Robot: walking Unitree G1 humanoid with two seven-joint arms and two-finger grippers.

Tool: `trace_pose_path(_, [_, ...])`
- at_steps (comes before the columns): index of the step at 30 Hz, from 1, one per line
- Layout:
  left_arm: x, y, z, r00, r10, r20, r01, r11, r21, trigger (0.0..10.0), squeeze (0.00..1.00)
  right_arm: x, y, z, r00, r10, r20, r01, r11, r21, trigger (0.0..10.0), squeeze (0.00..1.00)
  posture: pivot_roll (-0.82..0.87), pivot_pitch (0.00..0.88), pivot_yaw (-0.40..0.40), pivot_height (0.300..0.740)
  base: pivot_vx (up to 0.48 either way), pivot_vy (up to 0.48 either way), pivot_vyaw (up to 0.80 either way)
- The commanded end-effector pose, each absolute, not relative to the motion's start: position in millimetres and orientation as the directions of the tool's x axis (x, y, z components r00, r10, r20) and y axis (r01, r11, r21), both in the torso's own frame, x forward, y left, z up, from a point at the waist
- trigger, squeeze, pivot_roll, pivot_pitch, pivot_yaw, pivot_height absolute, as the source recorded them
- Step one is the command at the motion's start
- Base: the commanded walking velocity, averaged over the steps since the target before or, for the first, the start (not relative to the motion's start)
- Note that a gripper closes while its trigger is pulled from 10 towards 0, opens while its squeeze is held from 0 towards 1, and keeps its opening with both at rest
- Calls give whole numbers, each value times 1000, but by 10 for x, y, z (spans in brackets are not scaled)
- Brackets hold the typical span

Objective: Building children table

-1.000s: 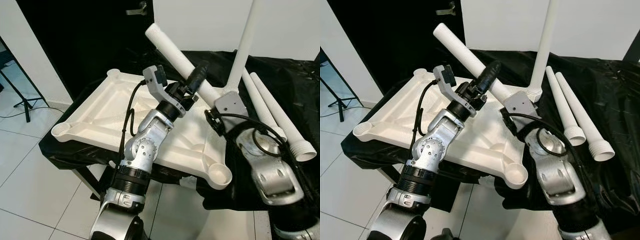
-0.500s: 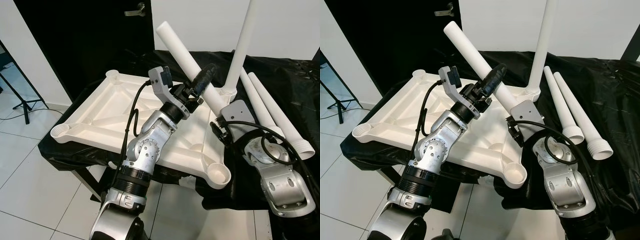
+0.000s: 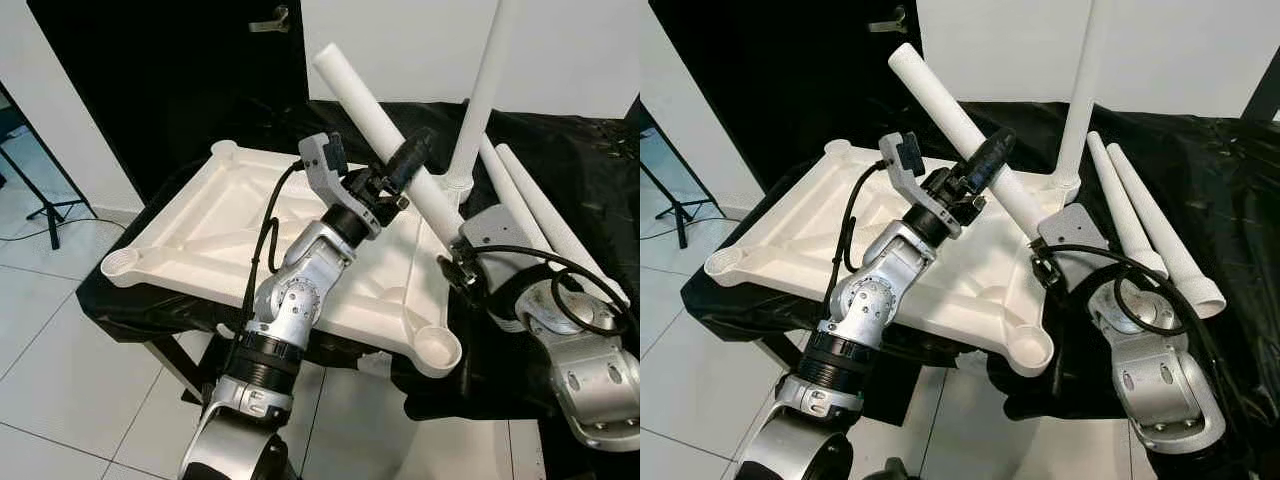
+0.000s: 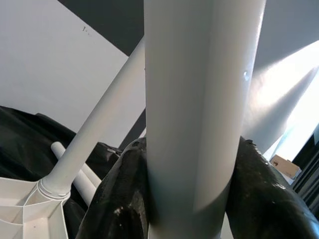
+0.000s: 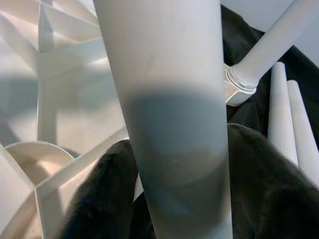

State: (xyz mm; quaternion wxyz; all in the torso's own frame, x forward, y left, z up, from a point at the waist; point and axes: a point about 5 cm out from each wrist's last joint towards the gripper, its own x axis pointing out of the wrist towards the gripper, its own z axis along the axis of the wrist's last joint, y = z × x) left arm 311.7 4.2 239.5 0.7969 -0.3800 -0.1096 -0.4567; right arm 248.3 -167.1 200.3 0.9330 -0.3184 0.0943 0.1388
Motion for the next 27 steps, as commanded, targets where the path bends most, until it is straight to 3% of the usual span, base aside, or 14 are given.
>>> trace_pose_path(1, [3014,-59,2459,416,-662,624,891,160,-424,0,0,2453,-1715,2015,937,202,-283,-334,754,-565,0,0,46,0,62,740,0,0,0])
trace_pose_path(12, [3014,-44,2470,409,-662,628,896,160,-415,0,0,2501,-1739,1990,930,202,-306,-347,752,-560,0,0,57,0,61,740,0,0,0])
trace_pose_path(13, [3009,-43,2473,403,-663,631,899,156,-410,2510,0,2508,-1735,1990,930,202,-306,-348,753,-559,0,0,57,0,61,740,0,0,0])
trace_pose_path(15, [3009,-43,2473,403,-663,631,899,156,-410,2510,0,2508,-1735,1990,930,202,-306,-348,753,-559,0,0,57,0,61,740,0,0,0])
trace_pose_path(16, [3008,-40,2472,402,-664,630,899,156,-409,10000,1000,2518,-1727,1990,931,204,-304,-347,754,-557,0,0,59,0,61,740,0,0,0])
trace_pose_path(22, [2993,-21,2483,385,-671,633,907,149,-394,10000,1000,2559,-1712,2011,936,203,-287,-334,765,-551,0,0,64,0,61,740,0,0,0])
trace_pose_path(23, [2965,-14,2479,345,-695,631,919,112,-379,10000,0,2573,-1718,2013,939,196,-282,-326,769,-550,0,0,65,0,61,740,0,0,0])
trace_pose_path(24, [2920,-1,2459,286,-729,622,931,60,-359,10000,0,2585,-1727,2013,942,187,-278,-316,773,-550,0,0,65,0,62,740,0,0,0])
trace_pose_path(25, [2920,-1,2459,286,-729,622,931,60,-359,10000,0,2585,-1727,2013,942,187,-278,-316,773,-550,0,0,65,0,62,740,0,0,0])
trace_pose_path(26, [2846,27,2408,199,-771,605,945,-12,-326,10000,0,2598,-1742,2018,947,174,-271,-300,778,-552,0,0,65,0,65,740,0,0,0])
trace_pose_path(27, [2846,27,2408,199,-771,605,945,-12,-326,10000,0,2598,-1742,2018,947,174,-271,-300,778,-552,0,0,65,0,65,740,0,0,0])
